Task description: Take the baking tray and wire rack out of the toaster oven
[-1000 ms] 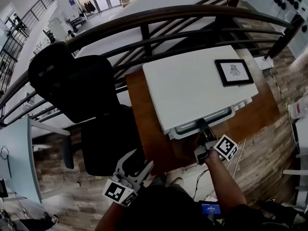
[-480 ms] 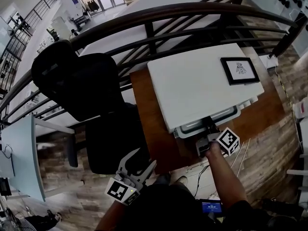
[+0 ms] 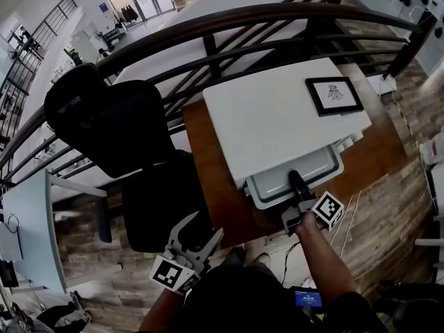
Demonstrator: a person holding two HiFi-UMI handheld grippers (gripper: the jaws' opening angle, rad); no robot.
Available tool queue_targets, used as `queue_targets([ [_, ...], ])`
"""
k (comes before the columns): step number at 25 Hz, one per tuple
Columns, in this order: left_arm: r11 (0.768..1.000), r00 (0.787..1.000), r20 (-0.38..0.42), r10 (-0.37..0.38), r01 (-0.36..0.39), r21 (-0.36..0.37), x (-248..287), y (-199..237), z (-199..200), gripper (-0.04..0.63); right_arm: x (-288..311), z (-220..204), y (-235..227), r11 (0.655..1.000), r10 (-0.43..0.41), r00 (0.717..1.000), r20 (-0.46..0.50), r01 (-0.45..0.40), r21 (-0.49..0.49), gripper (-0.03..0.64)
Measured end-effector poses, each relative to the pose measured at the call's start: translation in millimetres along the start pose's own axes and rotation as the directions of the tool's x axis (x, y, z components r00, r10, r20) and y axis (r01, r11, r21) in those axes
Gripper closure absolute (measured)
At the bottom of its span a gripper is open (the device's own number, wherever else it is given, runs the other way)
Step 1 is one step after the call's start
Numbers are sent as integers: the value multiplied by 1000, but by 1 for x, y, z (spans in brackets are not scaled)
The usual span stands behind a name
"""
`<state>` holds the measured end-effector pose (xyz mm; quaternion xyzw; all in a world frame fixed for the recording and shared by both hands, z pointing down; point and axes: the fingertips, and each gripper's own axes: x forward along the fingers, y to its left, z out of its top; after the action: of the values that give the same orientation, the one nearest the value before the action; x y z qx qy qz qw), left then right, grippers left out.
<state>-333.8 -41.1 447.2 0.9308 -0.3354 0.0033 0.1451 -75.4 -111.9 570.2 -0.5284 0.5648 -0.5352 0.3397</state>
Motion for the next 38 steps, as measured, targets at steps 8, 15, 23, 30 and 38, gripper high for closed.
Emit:
queue_targets([
  [8,1000,1000,-18,0,0,-9,-3,-20,-9,350,-39,-3,-7,999,-3,1000,-13,3,47,598],
  [15,998,998,-38,-57,56,-10,2,-49,-14,350,-86,-2,-13,995,-17,1000,4,17,100,611],
  [23,993,992,-61,-115,113,-35,15,-73,-26,350,-136,5,2,996,30,1000,9,-31,84,612],
  [30,981,978,-76,-195,193,-23,33,-101,-26,351,-185,23,14,998,53,995,80,-57,40,612],
  [38,943,939,-105,-328,332,16,62,-153,-32,351,-245,52,29,997,74,979,189,-70,-26,612],
])
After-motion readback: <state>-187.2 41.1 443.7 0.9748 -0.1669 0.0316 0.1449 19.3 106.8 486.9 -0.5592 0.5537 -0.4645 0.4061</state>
